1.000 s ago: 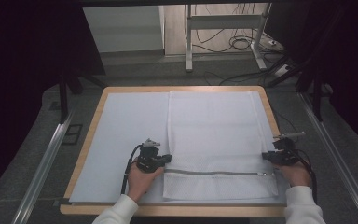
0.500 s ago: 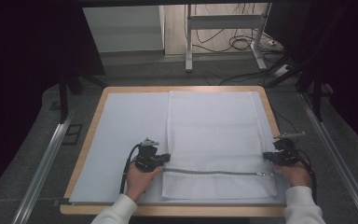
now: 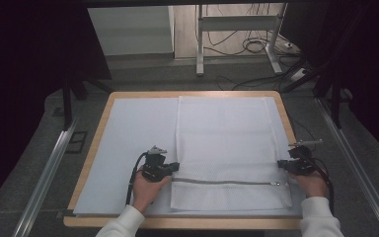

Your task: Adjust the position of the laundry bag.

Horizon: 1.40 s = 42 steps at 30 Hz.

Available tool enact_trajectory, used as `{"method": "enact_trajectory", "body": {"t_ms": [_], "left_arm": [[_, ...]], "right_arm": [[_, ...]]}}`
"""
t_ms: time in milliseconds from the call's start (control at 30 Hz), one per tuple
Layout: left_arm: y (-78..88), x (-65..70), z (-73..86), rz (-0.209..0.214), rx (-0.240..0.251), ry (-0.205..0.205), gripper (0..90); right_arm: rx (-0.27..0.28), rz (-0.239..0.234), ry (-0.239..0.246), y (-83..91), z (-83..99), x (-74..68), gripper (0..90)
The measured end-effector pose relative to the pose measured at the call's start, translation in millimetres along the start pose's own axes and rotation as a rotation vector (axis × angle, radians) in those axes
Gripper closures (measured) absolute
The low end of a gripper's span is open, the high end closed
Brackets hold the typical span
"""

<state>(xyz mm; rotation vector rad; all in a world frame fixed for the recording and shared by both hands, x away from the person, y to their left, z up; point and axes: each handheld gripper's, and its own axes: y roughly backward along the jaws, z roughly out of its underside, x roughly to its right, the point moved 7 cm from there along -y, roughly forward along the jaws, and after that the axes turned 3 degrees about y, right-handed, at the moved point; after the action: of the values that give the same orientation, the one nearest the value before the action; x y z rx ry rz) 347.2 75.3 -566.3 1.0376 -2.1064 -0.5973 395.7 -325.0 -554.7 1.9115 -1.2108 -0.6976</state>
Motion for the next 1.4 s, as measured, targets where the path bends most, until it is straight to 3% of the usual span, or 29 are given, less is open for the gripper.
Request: {"method": "enact_trajectory", "body": {"t_ms": [433,1400], "left_arm": [[5.1,-7.2,2.3,-0.007,0.0,0.01,89.9],[22.1,-24.8,8.6,-0.019,0.003,0.031,89.9]], "right_arm": [[0.013,-0.003,0.02,-1.2,-3.5,-7.4,87.2],[0.027,-0.067,0.035,-4.4,-7.6,-28.6,87.1]]}}
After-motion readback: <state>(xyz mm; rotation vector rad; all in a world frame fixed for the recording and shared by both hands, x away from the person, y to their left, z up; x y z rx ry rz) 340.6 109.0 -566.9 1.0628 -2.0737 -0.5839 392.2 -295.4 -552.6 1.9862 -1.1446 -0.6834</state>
